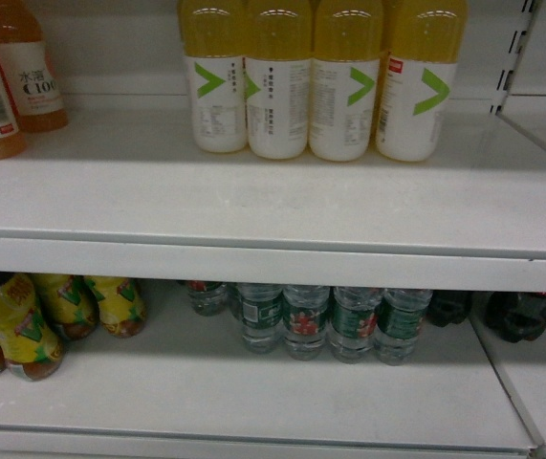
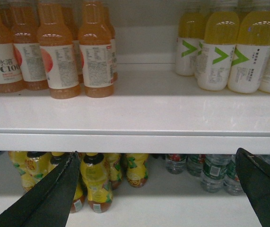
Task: Move water from second to third shelf
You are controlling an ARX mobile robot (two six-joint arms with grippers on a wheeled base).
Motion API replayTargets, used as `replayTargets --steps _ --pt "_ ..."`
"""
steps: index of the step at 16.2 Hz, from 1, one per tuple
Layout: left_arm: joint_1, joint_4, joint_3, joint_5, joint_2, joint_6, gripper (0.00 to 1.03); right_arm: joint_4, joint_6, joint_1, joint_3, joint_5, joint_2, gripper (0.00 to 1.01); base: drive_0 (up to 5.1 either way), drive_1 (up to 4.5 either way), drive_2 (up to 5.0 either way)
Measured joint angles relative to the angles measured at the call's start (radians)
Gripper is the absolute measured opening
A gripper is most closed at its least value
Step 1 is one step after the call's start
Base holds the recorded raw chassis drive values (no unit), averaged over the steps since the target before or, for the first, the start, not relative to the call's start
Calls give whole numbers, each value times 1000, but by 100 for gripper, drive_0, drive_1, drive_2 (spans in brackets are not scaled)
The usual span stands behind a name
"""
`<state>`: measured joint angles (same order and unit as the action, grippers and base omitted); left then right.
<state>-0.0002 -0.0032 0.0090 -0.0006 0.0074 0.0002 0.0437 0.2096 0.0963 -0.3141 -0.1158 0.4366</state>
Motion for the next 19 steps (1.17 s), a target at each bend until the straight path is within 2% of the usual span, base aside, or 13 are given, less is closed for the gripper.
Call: replayTargets --steps 19 --pt "0 0 0 0 0 0 98 -3 0 0 0 0 0 43 -441 219 219"
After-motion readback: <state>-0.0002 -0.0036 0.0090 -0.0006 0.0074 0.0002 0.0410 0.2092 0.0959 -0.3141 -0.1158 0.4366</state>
